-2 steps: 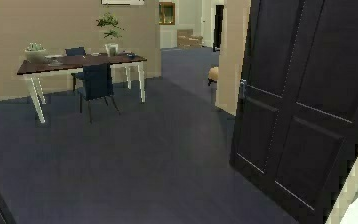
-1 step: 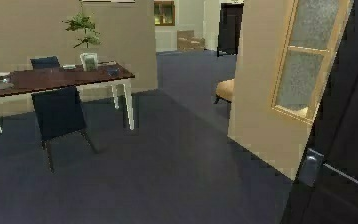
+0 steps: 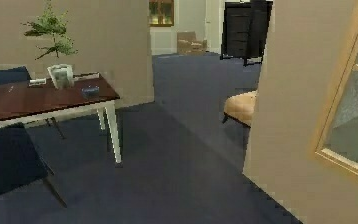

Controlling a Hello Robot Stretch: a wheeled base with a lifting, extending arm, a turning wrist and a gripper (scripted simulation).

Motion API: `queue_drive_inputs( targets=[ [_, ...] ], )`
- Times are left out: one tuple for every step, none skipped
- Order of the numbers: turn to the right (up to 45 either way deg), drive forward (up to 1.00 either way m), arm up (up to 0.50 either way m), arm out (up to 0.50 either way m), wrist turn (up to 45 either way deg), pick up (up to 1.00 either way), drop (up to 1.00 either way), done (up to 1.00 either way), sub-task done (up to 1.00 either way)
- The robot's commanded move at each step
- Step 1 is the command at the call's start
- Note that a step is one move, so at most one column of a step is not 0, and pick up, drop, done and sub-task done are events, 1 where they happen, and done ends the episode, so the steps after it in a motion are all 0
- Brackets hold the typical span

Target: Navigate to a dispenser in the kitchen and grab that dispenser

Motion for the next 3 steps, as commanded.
queue_drive_inputs(
  targets=[
    [3.0, 0.0, 0.0, 0.0, 0.0, 0.0, 0.0, 0.0, 0.0],
    [0.0, 1.0, 0.0, 0.0, 0.0, 0.0, 0.0, 0.0, 0.0],
    [0.0, 1.0, 0.0, 0.0, 0.0, 0.0, 0.0, 0.0, 0.0]
  ],
)
